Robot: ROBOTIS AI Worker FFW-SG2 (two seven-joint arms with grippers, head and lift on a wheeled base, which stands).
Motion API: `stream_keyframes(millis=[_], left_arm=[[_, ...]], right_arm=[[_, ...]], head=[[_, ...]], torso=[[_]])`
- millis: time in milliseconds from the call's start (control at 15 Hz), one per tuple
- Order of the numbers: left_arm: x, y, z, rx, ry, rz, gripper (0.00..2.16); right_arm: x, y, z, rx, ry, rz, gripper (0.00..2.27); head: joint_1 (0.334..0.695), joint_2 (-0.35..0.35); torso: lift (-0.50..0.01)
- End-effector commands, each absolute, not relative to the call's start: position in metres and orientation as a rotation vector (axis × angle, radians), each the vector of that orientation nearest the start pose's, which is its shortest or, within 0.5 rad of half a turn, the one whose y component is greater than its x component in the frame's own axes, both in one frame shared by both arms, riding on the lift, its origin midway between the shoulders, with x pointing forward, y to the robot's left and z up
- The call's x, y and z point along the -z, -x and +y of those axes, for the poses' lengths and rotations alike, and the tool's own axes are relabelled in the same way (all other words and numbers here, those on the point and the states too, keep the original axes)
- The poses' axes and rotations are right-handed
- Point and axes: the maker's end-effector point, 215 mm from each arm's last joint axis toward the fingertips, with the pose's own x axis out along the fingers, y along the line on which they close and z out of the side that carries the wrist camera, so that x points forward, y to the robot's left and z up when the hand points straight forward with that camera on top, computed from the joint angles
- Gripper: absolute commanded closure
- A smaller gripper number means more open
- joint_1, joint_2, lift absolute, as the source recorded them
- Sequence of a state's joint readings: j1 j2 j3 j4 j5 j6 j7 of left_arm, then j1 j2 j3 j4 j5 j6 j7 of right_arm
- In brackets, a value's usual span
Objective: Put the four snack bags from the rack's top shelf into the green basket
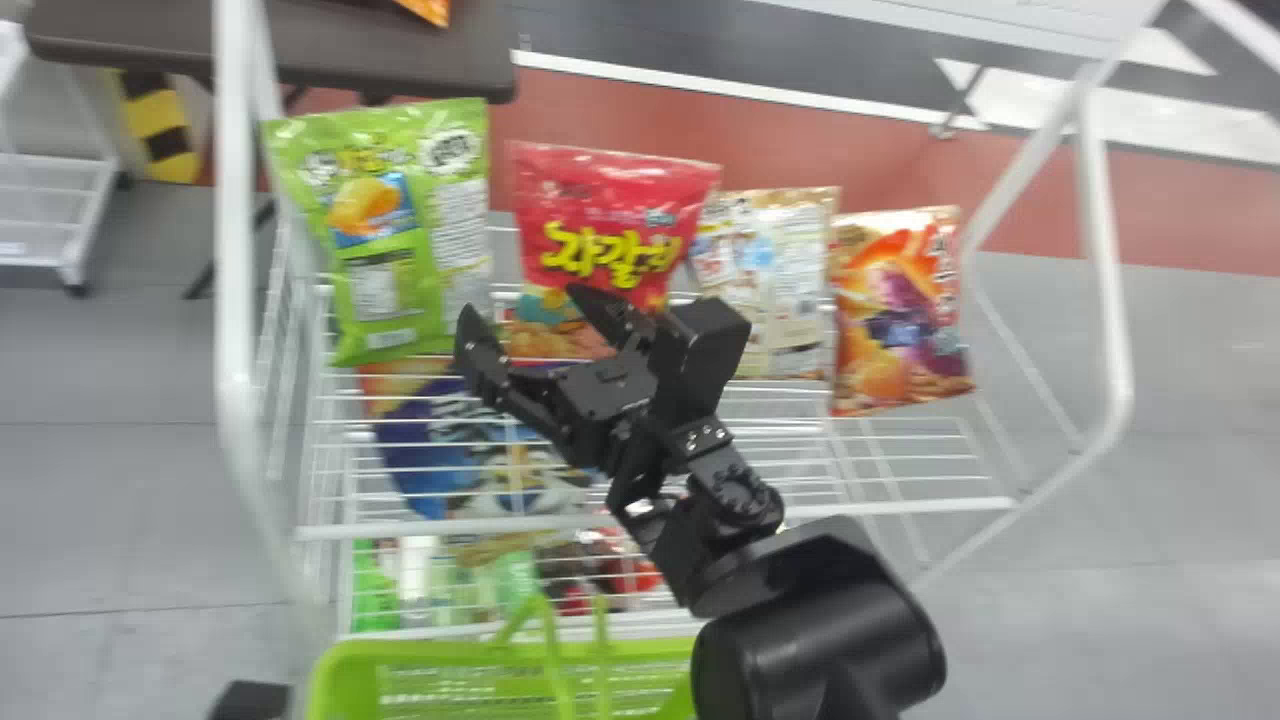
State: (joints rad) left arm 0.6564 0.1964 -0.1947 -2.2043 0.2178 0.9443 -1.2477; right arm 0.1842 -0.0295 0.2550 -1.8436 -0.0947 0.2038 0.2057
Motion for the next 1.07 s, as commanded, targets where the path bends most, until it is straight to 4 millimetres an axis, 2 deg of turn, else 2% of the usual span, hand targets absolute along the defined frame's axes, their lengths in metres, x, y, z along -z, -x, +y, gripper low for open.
stream_keyframes(millis=[0,133,333,400,467,533,600,667,733,1000], left_arm=[[0.403,-0.118,-0.025,1.471,0.677,0.877,1.90],[0.403,-0.119,-0.024,1.475,0.670,0.877,1.90],[0.402,-0.119,-0.024,1.480,0.670,0.876,1.90],[0.401,-0.118,-0.025,1.489,0.668,0.876,1.90],[0.401,-0.118,-0.026,1.493,0.666,0.876,1.90],[0.401,-0.118,-0.026,1.495,0.668,0.876,1.90],[0.401,-0.119,-0.026,1.495,0.669,0.875,1.90],[0.401,-0.119,-0.026,1.497,0.668,0.874,1.90],[0.400,-0.119,-0.026,1.498,0.667,0.872,1.90],[0.401,-0.119,-0.026,1.497,0.668,0.874,1.90]], right_arm=[[0.352,-0.523,-0.009,-0.511,-0.089,0.121,0.11],[0.360,-0.540,-0.009,-0.504,-0.022,0.130,0.11],[0.370,-0.559,0.000,-0.526,-0.010,0.149,0.12],[0.374,-0.565,0.003,-0.539,-0.009,0.161,0.14],[0.379,-0.568,0.008,-0.570,-0.020,0.177,0.27],[0.377,-0.571,0.009,-0.578,-0.018,0.176,0.44],[0.377,-0.568,0.015,-0.606,-0.012,0.176,0.89],[0.378,-0.567,0.019,-0.614,-0.004,0.180,1.48],[0.383,-0.563,0.022,-0.636,-0.002,0.198,1.86],[0.382,-0.556,0.029,-0.692,-0.003,0.203,2.11]], head=[[0.695,-0.133],[0.695,-0.086],[0.695,-0.056],[0.695,-0.050],[0.695,-0.045],[0.695,-0.041],[0.695,-0.036],[0.695,-0.027],[0.695,-0.023],[0.695,0.004]], torso=[[0.000],[0.000],[0.000],[0.000],[0.000],[0.000],[0.000],[0.000],[0.000],[0.000]])
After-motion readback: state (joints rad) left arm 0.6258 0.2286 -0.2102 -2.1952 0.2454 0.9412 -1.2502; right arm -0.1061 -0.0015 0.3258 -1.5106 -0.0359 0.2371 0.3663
